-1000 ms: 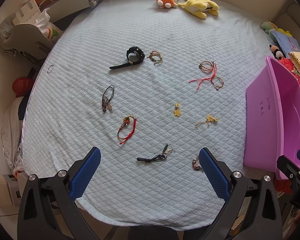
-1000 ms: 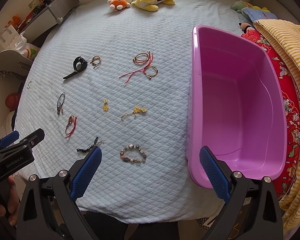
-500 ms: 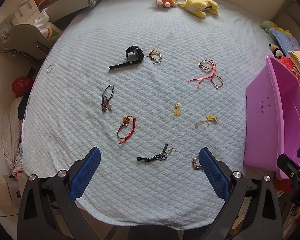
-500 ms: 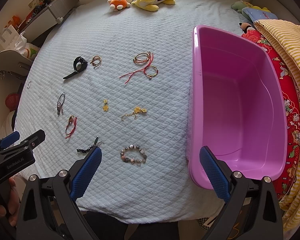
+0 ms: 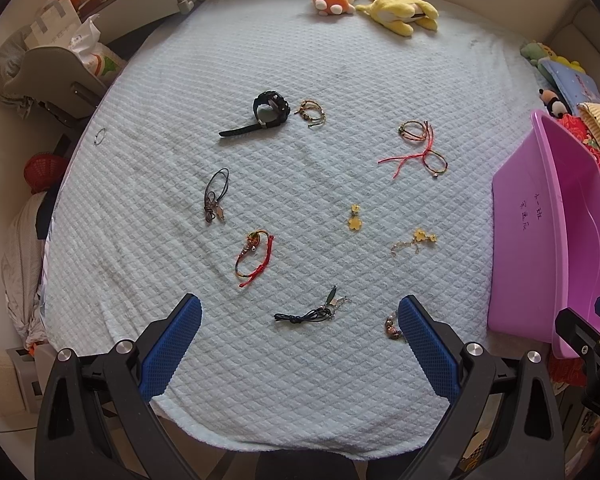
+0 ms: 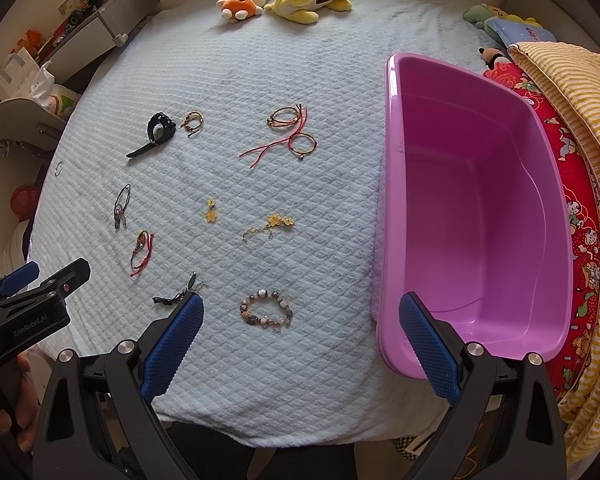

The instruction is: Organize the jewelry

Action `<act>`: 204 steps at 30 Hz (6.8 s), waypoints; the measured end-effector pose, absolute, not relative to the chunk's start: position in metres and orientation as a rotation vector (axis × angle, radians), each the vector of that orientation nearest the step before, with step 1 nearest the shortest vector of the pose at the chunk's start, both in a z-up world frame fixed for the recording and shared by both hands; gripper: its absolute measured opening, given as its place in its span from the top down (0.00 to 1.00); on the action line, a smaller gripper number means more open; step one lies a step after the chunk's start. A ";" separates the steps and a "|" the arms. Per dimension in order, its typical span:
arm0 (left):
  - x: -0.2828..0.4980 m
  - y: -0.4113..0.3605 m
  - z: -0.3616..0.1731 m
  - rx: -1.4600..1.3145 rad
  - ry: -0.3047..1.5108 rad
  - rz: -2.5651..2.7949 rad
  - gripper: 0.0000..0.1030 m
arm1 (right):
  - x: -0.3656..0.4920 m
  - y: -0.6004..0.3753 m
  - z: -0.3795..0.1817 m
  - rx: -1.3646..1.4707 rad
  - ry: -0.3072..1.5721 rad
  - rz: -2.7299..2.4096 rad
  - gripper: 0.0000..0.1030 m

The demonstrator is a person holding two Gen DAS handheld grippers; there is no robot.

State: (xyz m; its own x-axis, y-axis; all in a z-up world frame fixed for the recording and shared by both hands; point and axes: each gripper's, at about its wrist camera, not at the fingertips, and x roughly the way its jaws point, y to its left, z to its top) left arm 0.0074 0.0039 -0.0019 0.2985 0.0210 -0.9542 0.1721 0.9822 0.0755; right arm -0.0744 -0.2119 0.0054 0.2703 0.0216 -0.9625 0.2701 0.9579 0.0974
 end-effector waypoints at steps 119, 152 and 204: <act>-0.059 0.022 -0.244 0.276 0.884 -0.308 0.59 | -0.104 -0.128 -0.255 0.090 0.995 -0.157 0.12; -0.063 0.024 -0.208 0.197 0.911 -0.447 0.93 | -0.120 -0.116 -0.210 0.173 0.956 -0.088 0.84; -0.085 -0.252 0.041 0.217 0.906 -0.706 0.93 | -0.167 -0.390 0.049 0.334 0.856 -0.329 0.84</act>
